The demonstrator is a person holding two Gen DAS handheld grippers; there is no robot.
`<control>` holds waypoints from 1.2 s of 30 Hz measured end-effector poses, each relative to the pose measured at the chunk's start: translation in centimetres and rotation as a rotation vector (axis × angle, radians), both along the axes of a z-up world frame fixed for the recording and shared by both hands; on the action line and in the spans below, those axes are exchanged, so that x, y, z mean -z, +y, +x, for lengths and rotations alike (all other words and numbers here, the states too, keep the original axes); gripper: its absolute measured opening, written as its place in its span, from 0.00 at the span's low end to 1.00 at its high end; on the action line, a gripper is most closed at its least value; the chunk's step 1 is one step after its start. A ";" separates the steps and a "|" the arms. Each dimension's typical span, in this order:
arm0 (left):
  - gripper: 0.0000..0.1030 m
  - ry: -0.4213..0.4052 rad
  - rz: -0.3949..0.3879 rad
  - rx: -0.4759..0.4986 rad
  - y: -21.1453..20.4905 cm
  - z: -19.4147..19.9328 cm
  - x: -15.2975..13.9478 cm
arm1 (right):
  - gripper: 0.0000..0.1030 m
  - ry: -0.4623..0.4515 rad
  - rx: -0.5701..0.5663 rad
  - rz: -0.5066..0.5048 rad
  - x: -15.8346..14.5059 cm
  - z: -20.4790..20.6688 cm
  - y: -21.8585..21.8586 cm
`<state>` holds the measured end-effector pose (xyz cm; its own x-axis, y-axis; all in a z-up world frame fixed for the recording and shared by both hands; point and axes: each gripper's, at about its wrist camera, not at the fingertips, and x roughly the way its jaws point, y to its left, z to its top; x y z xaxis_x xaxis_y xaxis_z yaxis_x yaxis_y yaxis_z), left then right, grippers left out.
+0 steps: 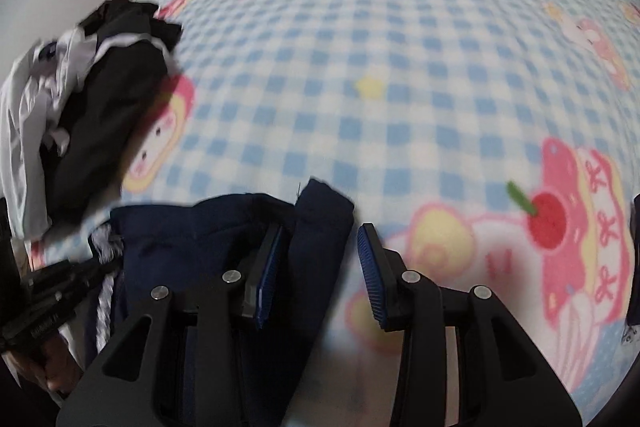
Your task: Fold clothes
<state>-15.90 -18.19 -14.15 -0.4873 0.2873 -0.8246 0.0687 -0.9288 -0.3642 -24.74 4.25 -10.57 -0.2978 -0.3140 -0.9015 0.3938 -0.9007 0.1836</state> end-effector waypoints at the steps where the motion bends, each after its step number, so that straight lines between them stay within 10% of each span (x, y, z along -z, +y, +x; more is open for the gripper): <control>1: 0.11 0.000 -0.002 -0.001 0.0 -0.1 0.0 | 0.38 0.004 -0.021 0.018 0.0 0.5 0.0; 12: 0.11 0.025 -0.021 -0.004 0.1 0.0 -0.3 | 0.34 0.098 0.097 0.156 -0.9 0.8 5.1; 19: 0.11 0.084 0.016 -0.003 0.3 0.3 -1.4 | 0.38 0.196 0.071 -0.072 -5.6 2.6 5.4; 26: 0.12 0.091 -0.001 -0.045 -0.4 0.1 -1.6 | 0.42 0.152 -0.041 -0.023 -2.9 2.7 1.6; 32: 0.12 0.092 0.071 -0.117 -2.9 0.3 -1.6 | 0.32 0.111 0.138 -0.009 -1.8 1.3 4.7; 36: 0.30 0.098 0.107 -0.086 -2.3 -0.2 -1.5 | 0.32 0.156 0.158 0.006 -3.1 1.9 5.5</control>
